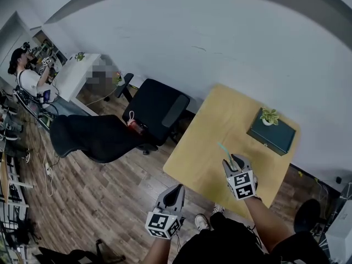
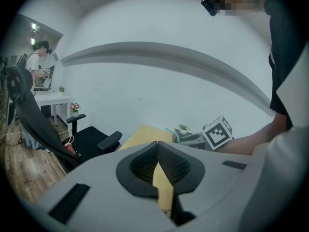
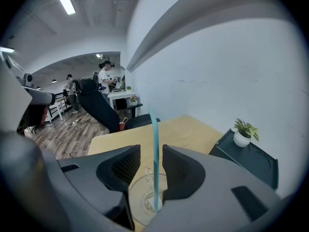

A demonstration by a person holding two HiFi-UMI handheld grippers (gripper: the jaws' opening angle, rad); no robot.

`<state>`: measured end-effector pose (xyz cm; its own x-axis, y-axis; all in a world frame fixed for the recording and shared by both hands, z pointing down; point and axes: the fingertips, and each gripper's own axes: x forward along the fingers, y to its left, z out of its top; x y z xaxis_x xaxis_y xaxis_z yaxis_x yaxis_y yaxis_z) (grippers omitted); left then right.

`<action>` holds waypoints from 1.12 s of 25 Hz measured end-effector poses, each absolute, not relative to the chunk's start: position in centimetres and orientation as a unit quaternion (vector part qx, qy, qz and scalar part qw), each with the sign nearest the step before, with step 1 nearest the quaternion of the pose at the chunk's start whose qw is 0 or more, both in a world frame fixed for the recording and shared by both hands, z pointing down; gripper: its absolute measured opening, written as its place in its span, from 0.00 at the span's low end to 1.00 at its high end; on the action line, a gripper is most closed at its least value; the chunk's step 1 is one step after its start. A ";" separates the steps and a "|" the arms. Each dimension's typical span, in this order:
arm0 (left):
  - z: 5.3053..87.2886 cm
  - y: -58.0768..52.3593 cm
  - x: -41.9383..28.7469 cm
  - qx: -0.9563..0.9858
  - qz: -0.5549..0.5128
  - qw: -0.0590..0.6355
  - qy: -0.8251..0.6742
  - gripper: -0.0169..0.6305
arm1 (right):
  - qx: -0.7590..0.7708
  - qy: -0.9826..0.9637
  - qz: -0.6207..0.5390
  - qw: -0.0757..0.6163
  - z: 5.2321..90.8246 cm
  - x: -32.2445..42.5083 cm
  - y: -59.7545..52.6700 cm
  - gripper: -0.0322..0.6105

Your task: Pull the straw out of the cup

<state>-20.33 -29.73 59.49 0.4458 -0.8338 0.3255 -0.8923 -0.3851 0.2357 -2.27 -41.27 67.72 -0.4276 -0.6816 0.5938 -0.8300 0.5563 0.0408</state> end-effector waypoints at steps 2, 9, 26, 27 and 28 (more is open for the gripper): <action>59.5 -29.9 -20.2 0.830 0.077 0.189 -0.519 0.05 | 0.454 -0.832 0.131 0.289 68.1 -2.1 -41.2 0.28; 59.3 -30.3 -19.8 0.831 0.075 0.189 -0.517 0.05 | 0.461 -0.828 0.132 0.292 67.7 -2.1 -41.2 0.17; 58.1 -30.3 -18.5 0.845 0.070 0.178 -0.500 0.05 | 0.500 -0.826 0.099 0.239 62.6 -0.1 -40.1 0.13; 57.9 -30.2 -18.4 0.846 0.069 0.176 -0.499 0.05 | 0.504 -0.827 0.094 0.231 61.8 0.0 -39.9 0.13; 57.7 -30.2 -18.3 0.847 0.068 0.174 -0.497 0.05 | 0.507 -0.828 0.089 0.223 60.9 0.1 -39.7 0.13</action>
